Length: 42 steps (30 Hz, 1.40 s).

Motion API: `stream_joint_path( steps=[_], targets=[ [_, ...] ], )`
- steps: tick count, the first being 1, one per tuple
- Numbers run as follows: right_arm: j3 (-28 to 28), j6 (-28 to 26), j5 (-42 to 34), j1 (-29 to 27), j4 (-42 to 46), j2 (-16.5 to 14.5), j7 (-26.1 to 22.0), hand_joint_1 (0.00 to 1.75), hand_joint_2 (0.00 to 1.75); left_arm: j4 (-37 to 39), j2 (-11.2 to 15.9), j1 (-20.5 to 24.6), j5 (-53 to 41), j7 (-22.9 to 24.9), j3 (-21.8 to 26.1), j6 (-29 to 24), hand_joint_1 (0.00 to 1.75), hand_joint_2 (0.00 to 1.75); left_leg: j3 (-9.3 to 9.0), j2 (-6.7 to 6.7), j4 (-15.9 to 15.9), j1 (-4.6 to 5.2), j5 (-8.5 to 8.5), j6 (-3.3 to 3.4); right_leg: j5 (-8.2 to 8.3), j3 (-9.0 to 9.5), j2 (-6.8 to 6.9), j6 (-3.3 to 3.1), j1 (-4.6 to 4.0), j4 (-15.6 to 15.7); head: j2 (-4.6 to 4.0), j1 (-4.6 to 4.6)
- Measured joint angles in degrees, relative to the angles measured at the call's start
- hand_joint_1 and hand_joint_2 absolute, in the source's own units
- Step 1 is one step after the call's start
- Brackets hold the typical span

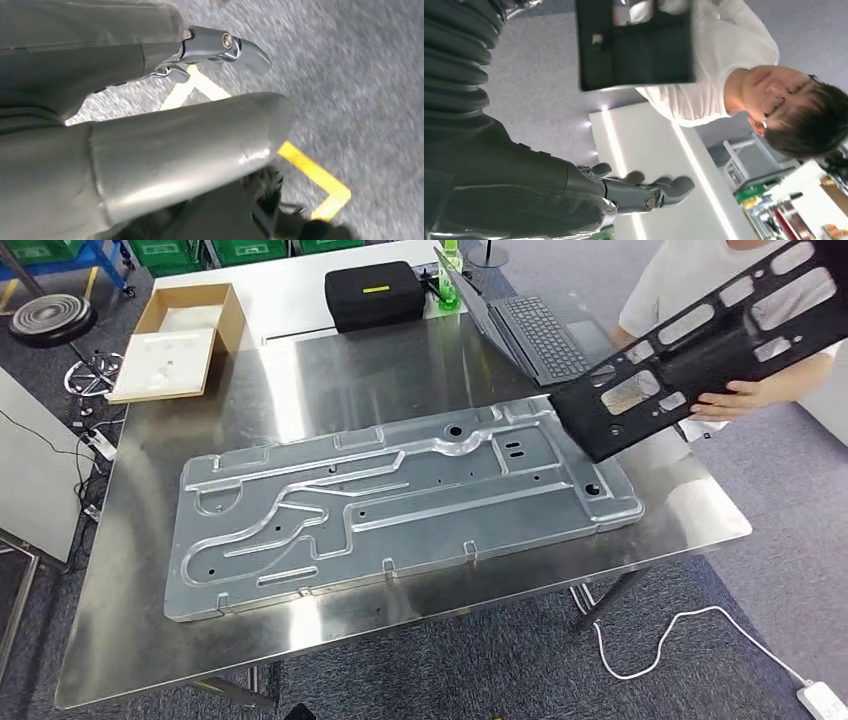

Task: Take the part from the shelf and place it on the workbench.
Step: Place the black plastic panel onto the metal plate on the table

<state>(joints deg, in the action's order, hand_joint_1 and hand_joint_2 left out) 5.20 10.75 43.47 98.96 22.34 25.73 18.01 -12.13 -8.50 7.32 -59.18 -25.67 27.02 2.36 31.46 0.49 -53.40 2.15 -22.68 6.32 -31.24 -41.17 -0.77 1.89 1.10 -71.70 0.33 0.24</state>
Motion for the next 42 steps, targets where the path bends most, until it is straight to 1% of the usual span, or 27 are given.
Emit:
stream_joint_path(
  steps=[1, 2, 3, 4, 5, 6, 9, 11, 12, 15, 16, 17, 18, 19, 21, 22, 24, 26, 28, 30, 31, 32, 33, 35, 37, 39, 42],
  targets=[
    [0.00, -0.31, 0.06, -0.55, -0.21, 0.27, -0.10, 0.00, 1.75, 0.00, -0.05, -0.11, -0.07, 0.07, 0.00, -0.01, 0.00, 0.00, 0.01, 0.03, -0.44, -0.46, -0.36, -0.58, 0.52, -0.58, 0.17, 0.71, 0.61, -0.68, 0.00, -0.01],
    [0.00, -0.67, 0.21, -1.06, -0.44, 0.61, -0.29, 0.00, 1.75, 0.00, -0.07, -0.28, -0.12, 0.15, 0.00, -0.03, 0.00, 0.00, 0.08, 0.03, -1.07, -0.96, -0.82, -1.25, 1.89, -0.25, 0.36, 1.43, 1.24, 0.42, 0.00, 0.00],
    [0.00, -1.03, 0.47, -1.49, -0.66, 0.96, -0.57, 0.00, 1.75, 0.00, -0.07, -0.47, -0.16, 0.23, 0.01, -0.07, 0.00, 0.00, 0.27, 0.00, -2.04, -1.48, -1.47, -2.07, 3.98, 1.00, 0.59, 2.25, 1.93, 3.35, 0.00, -0.01],
    [0.00, -1.35, 0.78, -1.89, -0.87, 1.28, -0.88, 0.00, 1.75, 0.00, -0.05, -0.63, -0.20, 0.28, 0.03, -0.15, 0.00, 0.00, 0.61, -0.04, -3.18, -2.00, -2.20, -2.92, 5.32, 2.30, 0.66, 3.00, 2.36, 6.35, 0.00, 0.01],
    [0.00, -1.63, 1.06, -2.18, -1.14, 1.60, -1.18, 0.00, 1.75, 0.00, 0.02, -0.60, -0.22, 0.31, 0.08, -0.24, 0.00, 0.00, 1.15, -0.07, -4.50, -2.27, -2.97, -3.74, 6.13, 3.33, 0.62, 3.40, 2.48, 8.74, 0.00, 0.01],
    [0.00, -1.87, 1.26, -2.59, -1.39, 1.84, -1.43, 0.00, 1.75, 0.00, 0.08, -0.51, -0.25, 0.30, 0.14, -0.31, 0.00, 0.00, 1.70, -0.10, -5.61, -2.51, -3.61, -4.39, 6.34, 3.89, 0.42, 3.07, 2.38, 10.13, 0.00, -0.02],
    [0.00, -2.28, 1.43, -4.80, -2.21, 2.53, -1.82, 0.00, 1.75, 0.00, 0.13, -0.54, -0.39, 0.17, 0.25, -0.40, 0.00, 0.00, 2.51, -0.18, -6.75, -2.72, -4.23, -5.31, 5.75, 3.51, -0.02, 0.50, 1.71, 9.73, 0.00, -0.07],
    [0.00, -2.10, 1.00, -6.06, -2.64, 2.79, -2.39, 0.00, 1.75, 0.01, 0.09, -0.77, -0.52, 0.14, 0.26, -0.41, 0.00, 0.00, 3.04, -0.21, -8.02, -2.83, -5.31, -5.62, 5.80, 3.29, -0.07, -0.29, 1.67, 9.60, 0.00, -0.07],
    [-0.01, -1.41, 0.31, -6.43, -2.80, 2.90, -3.17, 0.00, 1.75, 0.02, 0.09, -0.81, -0.57, 0.15, 0.26, -0.40, 0.00, 0.00, 3.85, -0.20, -9.94, -2.87, -6.63, -5.70, 5.85, 3.22, -0.12, -0.56, 1.63, 9.63, 0.00, -0.07],
    [-0.96, 7.28, -5.75, -8.44, -3.22, 4.22, -10.40, 0.00, 1.75, 0.02, 0.08, -0.83, -0.78, 0.14, 0.28, -0.22, 0.00, 0.00, 8.28, -0.21, -19.87, -2.66, -11.52, -5.20, 6.01, 3.22, -0.22, -0.95, 0.96, 9.87, 0.00, -0.07],
    [-2.00, 11.88, -9.02, -9.93, -3.23, 4.99, -14.13, 0.00, 1.75, 0.02, 0.08, -0.92, -0.90, 0.13, 0.28, -0.13, 0.00, 0.00, 9.29, -0.23, -21.95, -2.44, -11.99, -4.69, 6.02, 3.25, -0.21, -1.01, 0.58, 9.90, 0.00, -0.07],
    [-3.35, 15.52, -12.12, -11.67, -3.06, 5.69, -17.49, 0.00, 1.75, 0.02, 0.08, -1.04, -1.03, 0.12, 0.28, -0.05, 0.00, 0.00, 9.48, -0.26, -22.26, -2.07, -11.51, -4.01, 6.01, 3.27, -0.22, -1.06, 0.20, 9.91, 0.00, -0.06],
    [-4.90, 17.01, -14.58, -13.54, -2.73, 6.15, -20.02, 0.00, 1.75, 0.02, 0.08, -1.14, -1.18, 0.13, 0.28, -0.06, 0.00, 0.00, 8.66, -0.31, -20.43, -1.50, -10.02, -3.16, 6.01, 3.31, -0.21, -1.14, -0.12, 9.91, 0.00, -0.06],
    [-6.36, 15.53, -15.91, -15.18, -2.24, 6.23, -21.42, 0.00, 1.75, 0.02, 0.09, -1.18, -1.28, 0.15, 0.29, -0.20, 0.00, 0.00, 7.01, -0.38, -16.85, -0.62, -7.85, -2.14, 6.01, 3.36, -0.18, -1.21, -0.29, 9.94, 0.00, -0.06],
    [-8.45, 7.55, -16.46, -17.63, -1.28, 6.01, -22.76, 0.00, 1.75, 0.01, 0.25, -1.10, -1.40, 0.31, 0.32, -0.68, 0.00, 0.00, 3.72, -0.46, -9.58, 0.89, -4.71, -0.16, 6.14, 3.45, 0.00, -1.31, -0.35, 10.17, 0.00, -0.03],
    [-9.08, 3.19, -16.37, -18.67, -0.80, 5.79, -23.44, 0.00, 1.75, 0.00, 0.33, -1.06, -1.38, 0.39, 0.35, -1.01, 0.00, 0.00, 2.74, -0.50, -7.33, 1.34, -4.02, 0.44, 6.31, 3.46, 0.12, -1.26, -0.25, 10.39, 0.00, -0.03],
    [-10.06, -3.55, -16.83, -21.21, 0.93, 5.18, -26.49, 0.00, 1.75, 0.01, 0.42, -1.17, -1.10, 0.51, 0.44, -1.67, 0.00, 0.00, 2.18, -0.53, -5.65, 1.39, -3.76, 0.72, 6.84, 3.56, 0.15, -0.97, -0.08, 11.05, 0.00, -0.04],
    [-11.16, -7.85, -18.80, -25.41, 5.09, 4.32, -31.16, 0.00, 1.75, 0.01, 0.40, -1.31, -0.62, 0.59, 0.73, -2.47, 0.00, 0.00, 1.09, -0.37, -3.66, 0.99, -2.73, 0.38, 6.87, 3.78, 0.24, -0.66, -0.16, 11.29, 0.00, -0.02],
    [-12.31, -9.18, -21.91, -30.43, 10.82, 3.38, -33.88, 0.00, 0.87, 0.01, 0.34, -1.13, -0.22, 0.62, 1.24, -3.08, 0.00, 0.00, 0.05, -0.22, -1.86, 0.48, -1.71, -0.06, 4.77, 2.70, 0.41, -0.30, -0.29, 8.42, 0.00, 0.00],
    [-13.12, -8.81, -24.28, -35.22, 15.95, 2.53, -34.23, 0.00, 0.00, 0.01, 0.17, -0.96, 0.09, 0.62, 1.72, -3.36, 0.00, 0.00, 0.00, -0.26, -1.72, 0.34, -1.56, -0.22, 1.49, -0.16, 0.47, 0.28, -0.05, 2.05, 0.00, 0.00],
    [-13.33, -8.64, -25.03, -37.53, 18.15, 2.16, -34.45, 0.00, 0.00, 0.02, 0.11, -1.01, 0.22, 0.62, 1.93, -3.43, 0.00, 0.00, 0.07, -0.29, -1.86, 0.29, -1.62, -0.33, 0.70, -1.29, 0.51, 0.57, 0.14, -0.45, 0.00, 0.01],
    [-13.49, -8.52, -25.83, -39.90, 20.51, 1.84, -34.92, 0.00, 0.00, 0.02, 0.03, -1.10, 0.33, 0.61, 2.12, -3.51, 0.00, 0.00, 0.15, -0.34, -2.08, 0.21, -1.73, -0.50, 0.84, -1.67, 0.56, 0.85, 0.33, -1.37, 0.00, -0.01],
    [-13.66, -8.56, -26.82, -42.35, 23.09, 1.52, -35.66, 0.00, 0.00, 0.02, -0.03, -1.18, 0.40, 0.60, 2.32, -3.62, 0.00, 0.00, 0.27, -0.43, -2.43, 0.11, -1.92, -0.74, 2.07, -0.88, 0.63, 1.10, 0.50, 0.00, 0.00, 0.00],
    [-14.08, -9.71, -29.01, -47.92, 29.65, 0.30, -38.14, 0.00, 0.00, 0.02, -0.22, -1.27, 0.60, 0.53, 2.81, -4.05, 0.00, 0.00, 0.61, -0.65, -3.45, -0.18, -2.57, -1.51, 5.04, 2.86, 0.74, 1.28, 0.63, 6.66, 0.00, 0.01],
    [-14.29, -13.39, -28.95, -55.50, 37.81, -2.58, -42.01, 0.00, 0.00, 0.02, -0.47, -1.18, 0.74, 0.50, 3.35, -4.59, 0.00, 0.00, 0.98, -0.82, -4.51, -0.40, -3.29, -2.41, 6.10, 5.48, 0.69, 0.44, 0.20, 11.38, 0.00, 0.00],
    [-13.43, -20.08, -24.90, -64.40, 46.98, -7.09, -45.68, 0.00, 0.00, 0.02, -0.67, -1.19, 0.63, 0.57, 3.79, -5.01, 0.00, 0.00, 1.16, -0.94, -4.84, -0.60, -3.66, -3.02, 5.88, 5.90, 0.63, -0.81, -0.32, 12.00, 0.00, -0.01],
    [-9.01, -31.29, -14.99, -74.12, 56.99, -12.93, -46.70, 0.00, 0.00, 0.02, -0.80, -1.03, 0.27, 0.99, 4.22, -5.35, 0.00, 0.00, 1.76, -1.01, -6.64, -0.76, -5.32, -3.97, 5.85, 5.97, 1.10, -1.90, 0.00, 12.17, 0.00, -0.03]
  ],
)
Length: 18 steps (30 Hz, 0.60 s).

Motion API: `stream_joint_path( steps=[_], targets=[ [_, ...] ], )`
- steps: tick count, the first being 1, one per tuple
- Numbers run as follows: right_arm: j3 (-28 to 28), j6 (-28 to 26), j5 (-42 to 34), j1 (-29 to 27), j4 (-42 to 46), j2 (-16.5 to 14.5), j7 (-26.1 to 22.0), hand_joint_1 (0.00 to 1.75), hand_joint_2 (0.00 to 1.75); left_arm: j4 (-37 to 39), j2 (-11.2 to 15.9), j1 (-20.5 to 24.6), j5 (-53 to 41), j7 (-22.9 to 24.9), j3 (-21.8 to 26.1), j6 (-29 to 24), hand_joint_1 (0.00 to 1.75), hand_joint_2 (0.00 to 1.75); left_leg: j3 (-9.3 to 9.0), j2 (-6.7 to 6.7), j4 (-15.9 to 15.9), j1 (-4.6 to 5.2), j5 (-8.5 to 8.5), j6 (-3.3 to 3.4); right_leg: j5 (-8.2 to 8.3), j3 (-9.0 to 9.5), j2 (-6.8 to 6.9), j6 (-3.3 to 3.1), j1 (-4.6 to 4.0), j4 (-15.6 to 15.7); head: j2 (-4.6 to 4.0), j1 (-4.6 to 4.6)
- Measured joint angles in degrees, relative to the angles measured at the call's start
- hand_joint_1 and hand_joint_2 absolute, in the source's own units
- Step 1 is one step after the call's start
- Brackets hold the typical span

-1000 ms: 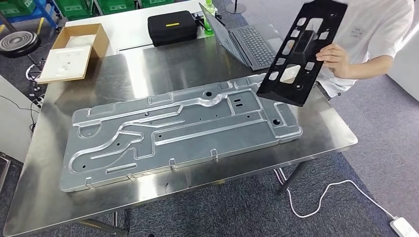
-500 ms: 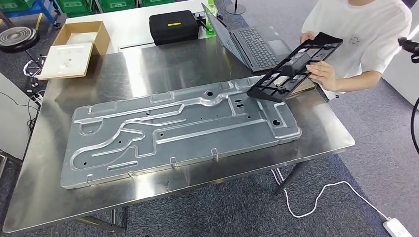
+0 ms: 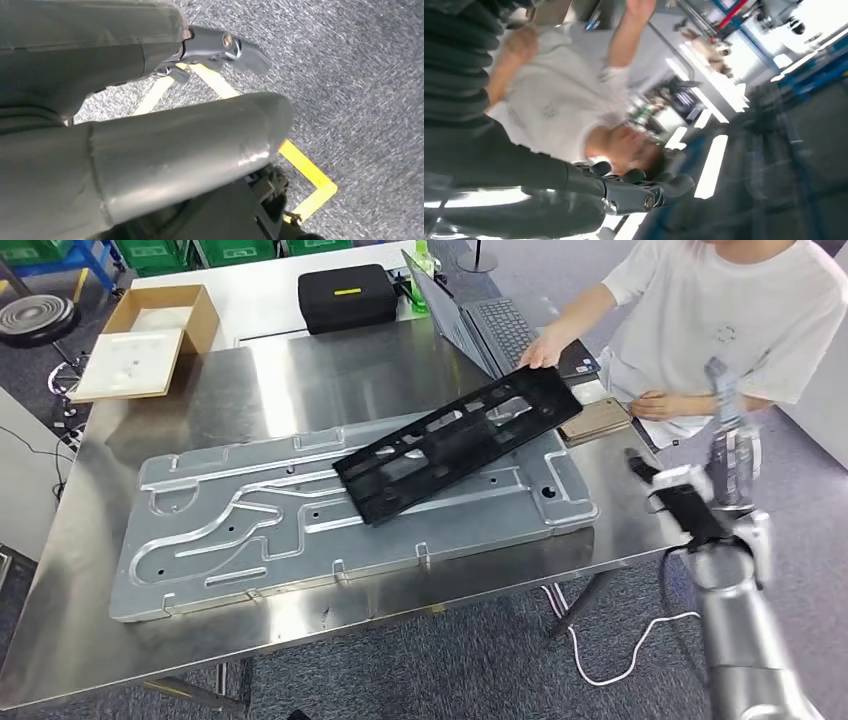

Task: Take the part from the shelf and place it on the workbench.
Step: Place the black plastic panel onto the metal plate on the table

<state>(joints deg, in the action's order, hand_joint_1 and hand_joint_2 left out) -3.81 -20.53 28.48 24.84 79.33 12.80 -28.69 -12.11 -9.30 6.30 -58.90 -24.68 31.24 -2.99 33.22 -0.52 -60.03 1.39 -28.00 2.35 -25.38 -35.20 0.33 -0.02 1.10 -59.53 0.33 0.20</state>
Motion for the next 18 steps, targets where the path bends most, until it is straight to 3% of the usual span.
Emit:
stream_joint_path(
  steps=[3, 4, 5, 6, 9, 11, 13, 14, 16, 18],
  targets=[
    [5.34, -6.78, 8.75, -3.69, 4.81, -3.06, 1.91, 0.00, 0.00, 0.00, -0.17, 0.21, -0.36, 1.20, 0.28, -0.13, 0.00, 0.00, 4.36, 0.13, -9.65, -0.75, -5.34, -1.33, -0.06, -0.17, 0.99, -0.47, 0.11, 0.02, 0.00, 0.01],
    [7.14, -7.97, 11.18, -4.22, 5.52, -4.01, 2.74, 0.00, 0.00, 0.00, -0.21, 0.22, -0.53, 1.62, 0.34, -0.13, 0.00, 0.00, 5.79, 0.15, -12.75, -1.02, -6.44, -1.60, -0.06, -0.21, 1.26, -0.52, 0.09, 0.02, 0.00, 0.02],
    [9.05, -8.76, 13.09, -4.61, 5.82, -4.87, 3.58, 0.00, 0.00, 0.00, -0.22, 0.23, -0.71, 1.94, 0.37, -0.12, 0.00, 0.00, 6.41, 0.16, -14.09, -1.20, -6.46, -1.76, -0.06, -0.23, 1.53, -0.53, 0.08, 0.02, 0.00, 0.01],
    [10.93, -9.33, 14.50, -4.92, 5.95, -5.54, 4.24, 0.00, 0.00, 0.00, -0.22, 0.28, -0.87, 2.20, 0.38, -0.11, 0.00, 0.00, 5.95, 0.21, -13.15, -1.31, -5.39, -1.80, -0.06, -0.23, 1.81, -0.53, 0.09, 0.01, 0.00, 0.01],
    [15.73, -10.66, 16.60, -5.27, 6.13, -6.89, 5.45, 0.00, 0.00, 0.00, -0.23, 0.63, -1.21, 2.57, 0.40, -0.07, 0.00, 0.00, 0.52, 1.99, -2.16, -1.21, -0.12, -1.50, -0.08, -0.06, 2.90, -0.41, 0.00, -0.01, 0.00, 0.01],
    [17.49, -11.15, 16.99, -5.34, 6.21, -7.37, 5.82, 0.00, 0.00, 0.00, -0.24, 0.92, -1.35, 2.58, 0.40, 0.05, 0.00, 0.00, -1.13, 2.96, 1.79, -0.82, 0.97, -1.17, -0.06, 0.04, 3.69, 0.04, -0.14, 0.00, 0.00, 0.03],
    [18.64, -11.32, 17.02, -5.42, 6.23, -7.76, 5.97, 0.00, 0.00, 0.00, -0.24, 0.97, -1.55, 2.58, 0.40, 0.16, 0.00, 0.00, -1.01, 2.13, 2.16, -0.63, 1.15, -0.67, 0.00, 0.17, 4.43, 0.74, -0.11, 0.11, 0.00, 0.04],
    [19.06, -11.35, 17.01, -5.45, 6.23, -7.93, 6.00, 0.00, 0.00, 0.00, -0.27, 0.93, -1.64, 2.58, 0.40, 0.19, 0.00, 0.00, -1.14, 1.68, 2.41, -0.69, 1.44, -0.36, -0.21, 0.19, 4.23, 1.08, 0.01, -0.09, 0.00, 0.04],
    [19.59, -11.41, 16.92, -5.49, 6.25, -8.13, 6.05, 0.00, 0.00, 0.00, -0.33, 0.97, -1.72, 2.60, 0.41, 0.21, 0.00, 0.00, -1.44, 0.90, 2.96, -0.89, 2.10, 0.38, -2.06, -0.71, 2.53, 1.45, 0.13, -2.45, 0.00, 0.05],
    [19.83, -11.46, 16.84, -5.74, 6.23, -8.17, 6.12, 0.00, 0.00, 0.00, -0.37, 1.07, -1.74, 2.60, 0.41, 0.22, 0.00, 0.00, -1.29, 0.05, 2.98, -0.82, 2.37, 0.77, -5.85, -3.87, 0.46, 1.38, 0.10, -9.43, 0.00, 0.06]
  ],
)
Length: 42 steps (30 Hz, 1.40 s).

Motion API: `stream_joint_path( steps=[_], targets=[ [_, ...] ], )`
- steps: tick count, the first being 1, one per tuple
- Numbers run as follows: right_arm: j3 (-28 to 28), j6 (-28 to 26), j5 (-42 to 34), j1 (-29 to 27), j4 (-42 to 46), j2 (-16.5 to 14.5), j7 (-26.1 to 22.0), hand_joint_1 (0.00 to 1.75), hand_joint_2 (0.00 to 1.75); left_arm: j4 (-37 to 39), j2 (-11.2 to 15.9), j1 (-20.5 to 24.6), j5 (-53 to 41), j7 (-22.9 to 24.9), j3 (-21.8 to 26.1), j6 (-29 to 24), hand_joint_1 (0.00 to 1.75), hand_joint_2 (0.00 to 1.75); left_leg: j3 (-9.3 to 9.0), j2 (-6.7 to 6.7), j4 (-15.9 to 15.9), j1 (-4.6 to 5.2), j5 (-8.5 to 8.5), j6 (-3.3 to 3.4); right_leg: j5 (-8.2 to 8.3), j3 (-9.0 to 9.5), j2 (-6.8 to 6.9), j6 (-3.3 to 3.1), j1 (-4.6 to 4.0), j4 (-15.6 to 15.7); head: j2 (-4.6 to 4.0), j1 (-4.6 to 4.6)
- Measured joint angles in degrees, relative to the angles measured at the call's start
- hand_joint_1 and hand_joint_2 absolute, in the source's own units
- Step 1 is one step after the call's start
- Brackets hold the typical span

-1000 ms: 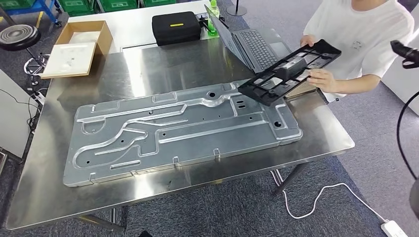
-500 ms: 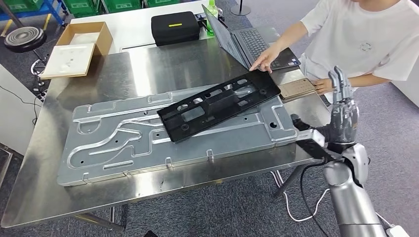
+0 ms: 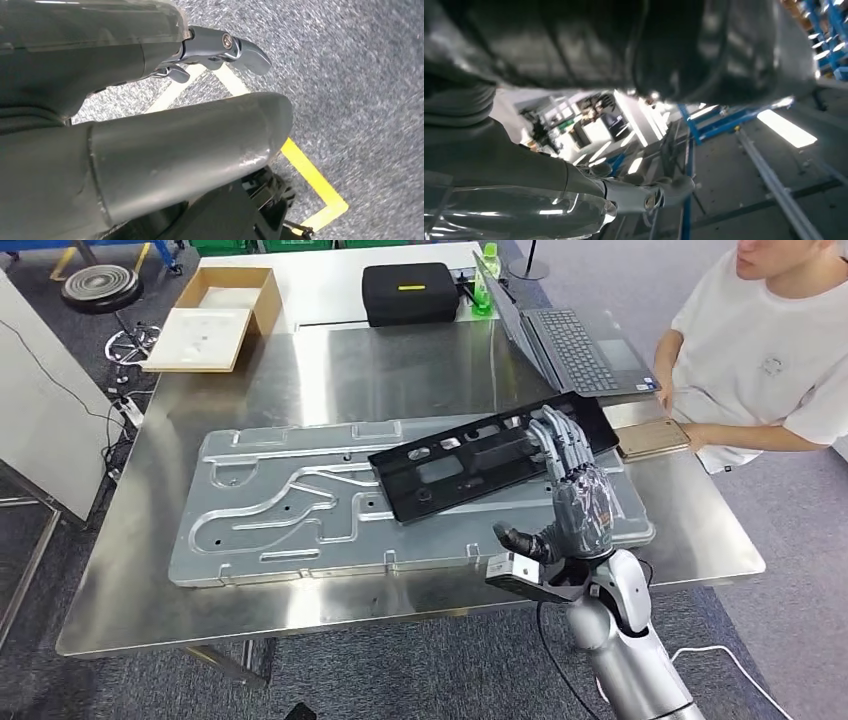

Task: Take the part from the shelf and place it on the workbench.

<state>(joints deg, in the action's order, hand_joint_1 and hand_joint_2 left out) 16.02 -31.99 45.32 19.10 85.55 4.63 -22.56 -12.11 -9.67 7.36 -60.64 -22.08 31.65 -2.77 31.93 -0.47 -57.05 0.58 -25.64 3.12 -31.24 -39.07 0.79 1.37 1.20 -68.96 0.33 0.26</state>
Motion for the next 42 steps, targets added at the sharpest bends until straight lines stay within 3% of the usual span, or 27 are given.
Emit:
stream_joint_path(
  steps=[2, 3, 4, 6, 7, 8, 10, 11, 13, 15, 18, 20, 21, 24, 26, 28, 29, 31, 33, 34, 35, 36, 37, 39, 41, 42],
  targets=[
    [0.23, 0.01, -0.08, -0.39, -0.05, -0.02, 0.15, 0.00, 0.00, 0.00, -0.01, -0.05, -0.06, 0.02, 0.00, 0.02, 0.00, 0.00, 0.18, -1.17, -0.16, 0.22, 0.02, 0.14, -2.15, -3.10, -0.67, -0.14, -0.16, -6.37, 0.00, -0.01],
    [0.32, 0.02, -0.18, -0.51, -0.07, -0.02, 0.24, 0.00, 0.00, 0.00, -0.02, -0.10, -0.11, 0.03, 0.00, 0.05, 0.00, 0.00, 0.22, -1.80, -0.31, 0.31, -0.02, 0.18, -1.48, -3.30, -0.76, -0.27, -0.24, -6.62, 0.00, -0.02],
    [0.41, 0.02, -0.33, -0.55, -0.06, -0.02, 0.32, 0.00, 0.00, 0.00, -0.02, -0.11, -0.14, 0.04, 0.00, 0.09, 0.00, 0.00, 0.23, -2.47, -0.51, 0.38, -0.10, 0.19, 0.24, -2.36, -0.92, -0.49, -0.34, -4.55, 0.00, -0.02],
    [0.50, 0.01, -0.67, -0.47, 0.02, -0.01, 0.43, 0.00, 0.00, 0.00, -0.13, -0.07, -0.19, 0.04, 0.00, 0.18, 0.00, 0.00, 0.25, -3.64, -1.00, 0.43, -0.38, 0.15, 4.43, 1.14, -2.09, -1.03, -0.51, 2.80, 0.00, -0.02],
    [0.50, 0.00, -0.78, -0.43, 0.05, 0.00, 0.45, 0.00, 0.00, 0.00, -0.18, -0.04, -0.20, 0.04, 0.00, 0.20, 0.00, 0.00, 0.26, -3.98, -1.18, 0.44, -0.48, 0.11, 5.72, 2.40, -2.65, -1.21, -0.56, 5.45, 0.00, -0.02],
    [0.50, -0.01, -0.84, -0.41, 0.08, 0.01, 0.46, 0.00, 0.00, 0.00, -0.23, -0.03, -0.21, 0.04, 0.00, 0.21, 0.00, 0.00, 0.28, -4.13, -1.27, 0.43, -0.55, 0.08, 6.30, 3.03, -3.08, -1.31, -0.58, 6.77, 0.00, -0.02],
    [0.50, -0.01, -0.84, -0.39, 0.09, 0.01, 0.46, 0.00, 0.00, 0.00, -0.23, -0.03, -0.21, 0.04, 0.00, 0.21, 0.00, 0.00, 0.31, -4.16, -1.29, 0.42, -0.57, 0.07, 6.26, 3.11, -3.29, -1.34, -0.59, 7.07, 0.00, -0.02],
    [0.51, -0.01, -0.87, -0.34, 0.10, 0.01, 0.49, 0.00, 0.00, 0.00, -0.29, -0.01, -0.24, 0.04, 0.00, 0.25, 0.00, 0.00, 0.45, -4.27, -1.38, 0.45, -0.62, 0.03, 5.94, 3.26, -4.05, -1.41, -0.51, 7.44, 0.00, -0.02],
    [0.41, 0.15, -1.86, 0.20, 0.61, 0.62, 0.92, 0.00, 0.00, 0.00, -0.40, 0.12, -0.44, -0.01, -0.01, 0.51, 0.00, 0.00, 1.07, -5.00, -1.70, 0.33, -0.72, -0.49, 5.59, 3.66, -4.46, -1.51, -0.32, 8.64, 0.00, -0.02],
    [-0.42, 1.34, -4.64, 1.66, 1.93, 2.43, 1.75, 0.00, 0.00, 0.00, -0.55, 0.35, -0.66, -0.11, -0.02, 0.86, 0.00, 0.00, 2.40, -3.91, -3.69, 0.30, -1.95, -1.53, 5.69, 4.18, -3.00, -1.76, -0.03, 9.75, 0.00, -0.27],
    [-3.04, 3.77, -7.77, 3.59, 3.50, 5.28, 2.24, 0.00, 0.00, 0.00, -0.72, 0.76, -0.81, -0.15, -0.02, 0.98, 0.00, 0.00, 7.42, -0.67, -13.29, -0.36, -6.43, -2.79, 5.64, 4.54, -0.28, -2.06, 0.10, 10.22, 0.00, -0.54],
    [-4.32, 4.38, -8.19, 3.93, 3.93, 6.31, 2.26, 0.00, 0.00, 0.00, -0.78, 0.71, -0.97, -0.15, -0.02, 0.99, 0.00, 0.00, 9.60, -0.03, -17.11, -1.09, -6.84, -3.42, 5.48, 4.59, 1.23, -1.97, 0.18, 10.20, 0.00, -0.54],
    [-4.67, 4.44, -8.20, 3.97, 4.14, 6.59, 2.26, 0.00, 0.00, 0.00, -0.78, 0.64, -1.05, -0.15, -0.02, 0.99, 0.00, 0.00, 9.06, 0.22, -15.79, -1.38, -5.47, -3.66, 5.39, 4.66, 1.82, -1.85, 0.27, 10.18, 0.00, -0.55],
    [-5.50, 4.45, -8.13, 4.51, 4.74, 7.51, 2.48, 0.00, 0.00, 0.00, -0.77, 0.78, -1.08, -0.18, 0.00, 1.00, 0.00, 0.00, 3.74, 2.71, -4.89, -1.43, -0.26, -3.67, 4.99, 5.13, 3.43, -1.07, 0.42, 10.08, 0.00, -0.55],
    [-6.86, 5.79, -8.91, 6.01, 4.93, 9.46, 3.23, 0.00, 0.00, 0.00, -0.82, 0.92, -1.04, -0.20, 0.00, 1.08, 0.00, 0.00, 2.36, 3.66, -1.66, -0.86, 0.36, -2.96, 4.82, 5.34, 4.48, -0.20, 0.28, 10.03, 0.00, -0.52],
    [-8.66, 8.31, -10.23, 8.36, 4.93, 12.01, 3.95, 0.00, 0.00, 0.00, -0.82, 0.69, -1.02, -0.16, 0.00, 1.15, 0.00, 0.00, 2.50, 2.56, -1.53, -0.56, 0.45, -2.00, 4.76, 5.56, 5.47, 0.67, 0.32, 10.15, 0.00, -0.50],
    [-9.40, 9.43, -10.76, 9.57, 4.92, 13.06, 4.12, 0.00, 0.00, 0.00, -0.80, 0.51, -1.02, -0.14, 0.00, 1.15, 0.00, 0.00, 2.40, 1.99, -1.30, -0.57, 0.61, -1.53, 4.43, 5.61, 5.11, 0.99, 0.47, 9.88, 0.00, -0.48],
    [-10.51, 10.78, -11.21, 11.46, 4.91, 14.88, 4.14, 0.00, 0.00, 0.00, -0.79, 0.48, -1.02, -0.12, 0.01, 1.15, 0.00, 0.00, 2.10, 1.03, -0.77, -0.73, 1.02, -0.62, 2.14, 4.25, 2.63, 1.23, 0.69, 6.47, 0.00, -0.45],
    [-11.23, 11.28, -11.26, 12.23, 4.86, 16.18, 4.18, 0.00, 0.00, 0.00, -0.86, 0.69, -1.02, -0.11, 0.02, 1.16, 0.00, 0.00, 2.10, -0.07, -0.72, -0.61, 1.13, -0.10, -1.36, 0.67, 0.05, 1.10, 0.52, -0.92, 0.00, -0.42],
    [-11.45, 11.36, -11.21, 12.29, 4.82, 16.53, 4.22, 0.00, 0.00, 0.00, -0.90, 0.72, -1.02, -0.11, 0.02, 1.17, 0.00, 0.00, 2.10, -0.75, -0.79, -0.48, 1.12, 0.02, -2.41, -1.19, -0.45, 1.03, 0.35, -4.31, 0.00, -0.41],
    [-11.59, 11.42, -11.16, 12.30, 4.79, 16.76, 4.28, 0.00, 0.00, 0.00, -0.92, 0.69, -1.02, -0.11, 0.02, 1.19, 0.00, 0.00, 2.09, -1.45, -0.90, -0.34, 1.07, 0.12, -2.42, -2.40, -0.68, 0.91, 0.21, -6.12, 0.00, -0.42],
    [-11.67, 11.42, -11.11, 12.31, 4.76, 16.95, 4.33, 0.00, 0.00, 0.00, -0.93, 0.64, -1.02, -0.11, 0.02, 1.19, 0.00, 0.00, 2.08, -2.17, -1.06, -0.22, 1.00, 0.19, -1.34, -2.62, -0.81, 0.73, 0.10, -5.84, 0.00, -0.43],
    [-11.71, 11.41, -11.07, 12.36, 4.76, 17.12, 4.34, 0.00, 0.00, 0.00, -0.94, 0.60, -1.02, -0.11, 0.02, 1.20, 0.00, 0.00, 2.06, -2.89, -1.25, -0.15, 0.91, 0.20, 0.68, -1.73, -1.04, 0.50, 0.04, -3.32, 0.00, -0.43],
    [-11.81, 11.40, -11.07, 12.60, 4.76, 17.51, 4.36, 0.00, 0.00, 0.00, -1.03, 0.64, -1.02, -0.11, 0.02, 1.22, 0.00, 0.00, 2.22, -4.28, -1.77, -0.01, 0.63, 0.03, 4.61, 1.42, -3.08, -0.05, 0.06, 4.36, 0.00, -0.43],
    [-11.95, 11.40, -11.05, 12.86, 4.77, 17.79, 4.38, 0.00, 0.00, 0.00, -1.13, 0.69, -1.02, -0.09, 0.02, 1.23, 0.00, 0.00, 2.67, -5.55, -2.14, -0.08, 0.47, -0.42, 5.83, 3.21, -4.79, -0.32, 0.03, 8.64, 0.00, -0.43],
    [-11.99, 11.40, -11.03, 12.94, 4.78, 17.86, 4.42, 0.00, 0.00, 0.00, -1.15, 0.68, -1.02, -0.08, 0.03, 1.23, 0.00, 0.00, 2.90, -6.15, -2.17, -0.16, 0.51, -0.72, 5.62, 3.37, -4.79, -0.39, -0.04, 8.97, 0.00, -0.43]
  ],
)
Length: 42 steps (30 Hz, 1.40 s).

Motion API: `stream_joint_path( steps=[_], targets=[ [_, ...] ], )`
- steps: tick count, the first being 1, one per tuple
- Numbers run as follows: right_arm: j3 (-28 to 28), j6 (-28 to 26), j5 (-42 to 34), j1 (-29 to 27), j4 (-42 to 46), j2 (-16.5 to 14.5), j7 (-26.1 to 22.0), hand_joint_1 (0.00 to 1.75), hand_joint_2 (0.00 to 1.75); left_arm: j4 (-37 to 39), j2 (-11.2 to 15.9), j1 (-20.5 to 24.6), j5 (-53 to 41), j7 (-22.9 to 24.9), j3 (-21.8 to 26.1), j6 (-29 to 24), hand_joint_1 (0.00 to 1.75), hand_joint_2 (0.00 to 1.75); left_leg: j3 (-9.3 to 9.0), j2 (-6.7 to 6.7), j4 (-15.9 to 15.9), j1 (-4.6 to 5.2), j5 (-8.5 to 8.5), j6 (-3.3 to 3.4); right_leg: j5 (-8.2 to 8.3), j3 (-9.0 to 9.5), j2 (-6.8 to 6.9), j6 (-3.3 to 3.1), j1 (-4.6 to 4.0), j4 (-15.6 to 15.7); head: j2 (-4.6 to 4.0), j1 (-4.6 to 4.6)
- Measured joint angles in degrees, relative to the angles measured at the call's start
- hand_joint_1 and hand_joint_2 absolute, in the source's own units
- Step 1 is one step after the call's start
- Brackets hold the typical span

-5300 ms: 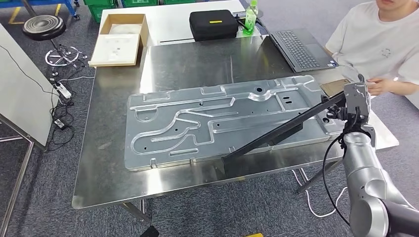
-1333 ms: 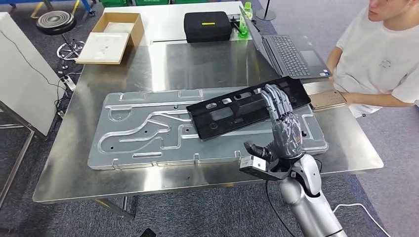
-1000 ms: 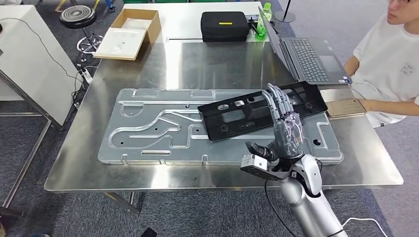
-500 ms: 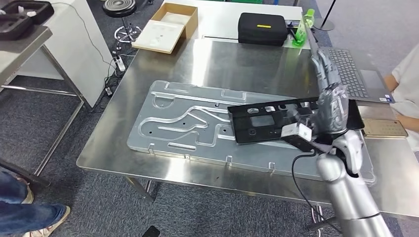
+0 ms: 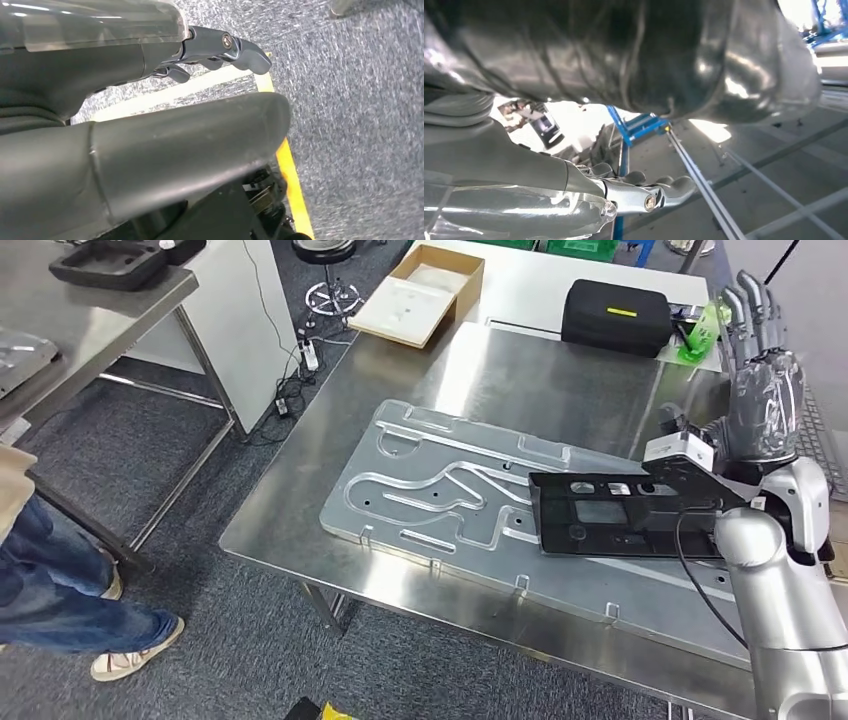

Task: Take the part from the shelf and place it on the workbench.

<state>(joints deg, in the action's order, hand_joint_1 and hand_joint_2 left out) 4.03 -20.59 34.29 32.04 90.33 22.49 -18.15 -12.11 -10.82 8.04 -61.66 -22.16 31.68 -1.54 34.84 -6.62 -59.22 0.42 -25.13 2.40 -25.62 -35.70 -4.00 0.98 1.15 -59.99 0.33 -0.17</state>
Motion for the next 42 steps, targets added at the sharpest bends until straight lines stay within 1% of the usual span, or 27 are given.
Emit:
stream_joint_path(
  steps=[1, 2, 4, 6, 8, 9, 11, 13, 15, 17, 19, 21, 22, 23, 24, 25, 26, 28, 30, 32, 33, 35, 36, 38, 39, 40, 42],
  targets=[
    [-0.02, 0.01, 0.02, 0.06, 0.01, 0.05, 0.03, 0.00, 0.00, 0.00, 0.02, -0.03, 0.00, 0.01, 0.01, 0.01, 0.00, 0.00, 0.18, -0.59, 0.07, -0.06, 0.04, -0.32, 0.05, 0.11, 0.62, -0.12, 0.06, 0.18, 0.00, -0.01],
    [-0.03, 0.01, 0.03, 0.15, 0.01, 0.06, 0.05, 0.00, 0.00, 0.00, 0.04, -0.09, -0.01, 0.01, 0.01, 0.01, 0.00, 0.00, 0.25, -0.41, -0.08, -0.02, -0.09, -0.65, 0.09, 0.31, 1.24, -0.31, 0.17, 0.44, 0.00, -0.01],
    [-0.04, 0.02, 0.03, 0.29, 0.02, 0.08, 0.07, 0.00, 0.00, 0.01, 0.05, -0.09, -0.02, 0.00, 0.02, 0.02, 0.00, 0.00, 1.48, 2.01, -2.71, 0.18, -1.77, -1.32, 0.12, 0.79, 2.63, -0.83, 0.52, 0.96, 0.00, -0.23],
    [-0.06, 0.02, 0.03, 0.33, 0.02, 0.12, 0.07, 0.00, 0.00, 0.01, 0.04, 0.02, -0.02, -0.01, 0.02, 0.02, 0.00, 0.00, 4.79, 5.04, -9.41, -0.10, -5.11, -1.94, -0.05, 1.02, 4.10, -1.19, 0.47, 1.06, 0.00, -0.44],
    [-0.08, 0.02, 0.03, 0.30, 0.01, 0.15, 0.07, 0.00, 0.00, 0.00, 0.04, 0.02, -0.02, -0.01, 0.02, 0.03, 0.00, 0.00, 7.82, 5.99, -14.98, -0.58, -6.80, -2.38, -0.27, 1.11, 5.53, -1.22, 0.45, 1.01, 0.00, -0.45],
    [-0.08, 0.02, 0.03, 0.28, 0.01, 0.15, 0.07, 0.00, 0.00, 0.01, 0.05, -0.03, -0.02, 0.00, 0.02, 0.03, 0.00, 0.00, 7.95, 6.18, -14.98, -0.75, -6.08, -2.53, -0.40, 1.21, 6.20, -1.13, 0.48, 0.98, 0.00, -0.45],
    [-0.08, 0.02, 0.03, 0.27, 0.01, 0.15, 0.07, 0.00, 0.00, 0.01, 0.08, -0.08, -0.02, 0.01, 0.02, 0.03, 0.00, 0.00, 4.96, 7.15, -8.89, -0.92, -2.25, -2.54, -0.75, 1.65, 7.48, -0.83, 0.54, 0.92, 0.00, -0.45],
    [-0.08, 0.02, 0.03, 0.32, 0.02, 0.16, 0.07, 0.00, 0.00, 0.00, 0.09, 0.03, -0.02, 0.01, 0.02, 0.03, 0.00, 0.00, 1.39, 8.98, -1.91, -0.53, 0.25, -2.09, -1.14, 2.18, 8.60, -0.33, 0.36, 0.92, 0.00, -0.43],
    [-0.08, 0.02, 0.03, 0.38, 0.03, 0.19, 0.07, 0.00, 0.00, 0.00, 0.09, 0.08, -0.02, 0.00, 0.02, 0.03, 0.00, 0.00, 0.40, 9.41, 0.23, -0.07, 0.30, -1.42, -1.41, 2.58, 9.59, 0.28, 0.08, 1.03, 0.00, -0.42],
    [-0.08, 0.02, 0.03, 0.44, 0.04, 0.20, 0.07, 0.00, 0.00, 0.00, 0.09, -0.04, -0.02, 0.01, 0.03, 0.03, 0.00, 0.00, 0.21, 8.17, 0.62, -0.19, 0.48, -0.62, -1.71, 3.01, 10.32, 0.95, 0.13, 1.15, 0.00, -0.43],
    [-0.10, 0.01, 0.03, 0.51, 0.08, 0.25, 0.07, 0.00, 0.00, 0.00, 0.08, -0.06, -0.02, -0.01, 0.04, 0.02, 0.00, 0.00, -0.23, 7.07, 1.22, -0.44, 0.78, 0.21, -3.31, 2.47, 8.48, 1.38, 0.41, -0.86, 0.00, -0.40],
    [-0.14, -0.02, 0.03, 0.48, 0.08, 0.33, 0.07, 0.00, 0.00, 0.00, 0.06, 0.09, -0.02, -0.03, 0.04, 0.01, 0.00, 0.00, -0.43, 6.09, 1.44, -0.46, 0.90, 0.75, -6.77, -0.65, 5.35, 1.47, 0.50, -7.41, 0.00, -0.36],
    [-0.16, -0.02, 0.03, 0.40, 0.06, 0.37, 0.07, 0.00, 0.00, 0.00, 0.05, 0.14, -0.02, -0.03, 0.05, 0.01, 0.00, 0.00, -0.43, 5.54, 1.38, -0.38, 0.87, 0.92, -8.31, -2.78, 4.53, 1.48, 0.47, -11.32, 0.00, -0.34],
    [-0.16, -0.01, 0.03, 0.28, 0.03, 0.37, 0.07, 0.00, 0.00, 0.00, 0.05, 0.12, -0.02, -0.03, 0.05, 0.02, 0.00, 0.00, -0.44, 4.92, 1.28, -0.31, 0.80, 1.02, -8.92, -4.47, 4.17, 1.50, 0.41, -14.14, 0.00, -0.34],
    [-0.16, -0.01, 0.03, 0.17, 0.01, 0.37, 0.07, 0.00, 0.00, 0.00, 0.04, 0.08, -0.02, -0.03, 0.05, 0.02, 0.00, 0.00, -0.46, 4.23, 1.11, -0.25, 0.69, 1.05, -8.27, -5.29, 4.03, 1.46, 0.39, -14.92, 0.00, -0.35],
    [-0.17, -0.01, 0.03, 0.11, -0.01, 0.37, 0.07, 0.00, 0.00, 0.00, 0.04, 0.04, -0.02, -0.03, 0.06, 0.03, 0.00, 0.00, -0.50, 3.52, 0.89, -0.21, 0.56, 1.02, -6.51, -5.01, 3.94, 1.38, 0.39, -13.45, 0.00, -0.35],
    [-0.18, -0.01, 0.03, 0.11, -0.02, 0.37, 0.07, 0.00, 0.00, 0.00, 0.04, 0.03, -0.02, -0.03, 0.06, 0.03, 0.00, 0.00, -0.56, 2.81, 0.63, -0.22, 0.36, 0.93, -4.03, -3.76, 3.61, 1.25, 0.42, -10.03, 0.00, -0.35],
    [-0.20, -0.02, 0.03, 0.17, -0.01, 0.38, 0.07, 0.00, 0.00, 0.01, -0.01, 0.08, -0.02, -0.03, 0.06, 0.03, 0.00, 0.00, -0.43, 1.50, 0.03, -0.22, -0.03, 0.58, -0.79, -0.85, 1.77, 0.91, 0.55, -2.97, 0.00, -0.35],
    [-0.24, 0.00, 0.03, 0.18, -0.01, 0.42, 0.08, 0.00, 0.00, 0.02, -0.06, 0.10, -0.02, -0.02, 0.06, 0.03, 0.00, 0.00, -0.01, 0.36, -0.25, -0.31, -0.12, 0.03, -0.46, 0.31, 0.68, 0.67, 0.47, -0.26, 0.00, -0.34],
    [-0.27, 0.02, 0.03, 0.24, -0.01, 0.45, 0.08, 0.00, 0.00, 0.02, -0.02, 0.00, -0.02, 0.01, 0.08, 0.02, 0.00, 0.00, 0.23, -0.53, -0.15, -0.39, -0.08, -0.64, -0.42, 0.56, 1.65, 0.34, 0.48, 0.13, 0.00, -0.34],
    [-0.27, 0.02, 0.03, 0.30, 0.00, 0.43, 0.08, 0.00, 0.00, 0.02, 0.01, -0.07, -0.02, 0.01, 0.09, 0.01, 0.00, 0.00, 0.38, 0.16, -0.49, -0.27, -0.40, -0.96, -0.40, 0.82, 2.24, 0.00, 0.63, 0.38, 0.00, -0.40],
    [-0.27, 0.02, 0.03, 0.38, 0.02, 0.39, 0.07, 0.00, 0.00, 0.02, 0.05, -0.04, -0.02, 0.00, 0.10, 0.00, 0.00, 0.00, 2.03, 3.08, -4.06, -0.13, -2.49, -1.56, -0.36, 1.31, 3.53, -0.66, 0.90, 0.87, 0.00, -0.62],
    [-0.27, 0.02, 0.03, 0.39, 0.03, 0.38, 0.07, 0.00, 0.00, 0.02, 0.03, 0.01, -0.02, -0.01, 0.10, 0.01, 0.00, 0.00, 3.71, 4.73, -7.46, -0.22, -4.11, -1.82, -0.44, 1.46, 4.15, -0.88, 0.82, 0.93, 0.00, -0.73],
    [-0.27, 0.02, 0.04, 0.34, 0.02, 0.38, 0.07, 0.00, 0.00, 0.02, 0.02, 0.07, -0.02, -0.01, 0.10, 0.01, 0.00, 0.00, 7.47, 5.95, -14.44, -0.64, -6.55, -2.24, -0.60, 1.56, 5.37, -1.01, 0.70, 0.90, 0.00, -0.77],
    [-0.27, 0.02, 0.04, 0.31, 0.01, 0.37, 0.07, 0.00, 0.00, 0.02, 0.03, 0.03, -0.02, 0.00, 0.10, 0.01, 0.00, 0.00, 8.36, 6.12, -15.80, -0.80, -6.41, -2.39, -0.69, 1.64, 5.95, -0.98, 0.69, 0.89, 0.00, -0.77],
    [-0.27, 0.02, 0.04, 0.30, 0.01, 0.37, 0.07, 0.00, 0.00, 0.02, 0.05, -0.02, -0.02, 0.01, 0.10, 0.01, 0.00, 0.00, 8.04, 6.26, -14.81, -0.91, -5.11, -2.48, -0.81, 1.77, 6.48, -0.89, 0.71, 0.87, 0.00, -0.77],
    [-0.27, 0.02, 0.03, 0.30, 0.02, 0.37, 0.07, 0.00, 0.00, 0.02, 0.10, -0.04, -0.02, 0.02, 0.10, 0.01, 0.00, 0.00, 4.56, 7.02, -7.48, -1.01, -1.11, -2.36, -1.11, 2.24, 7.40, -0.57, 0.72, 0.87, 0.00, -0.77]
  ],
)
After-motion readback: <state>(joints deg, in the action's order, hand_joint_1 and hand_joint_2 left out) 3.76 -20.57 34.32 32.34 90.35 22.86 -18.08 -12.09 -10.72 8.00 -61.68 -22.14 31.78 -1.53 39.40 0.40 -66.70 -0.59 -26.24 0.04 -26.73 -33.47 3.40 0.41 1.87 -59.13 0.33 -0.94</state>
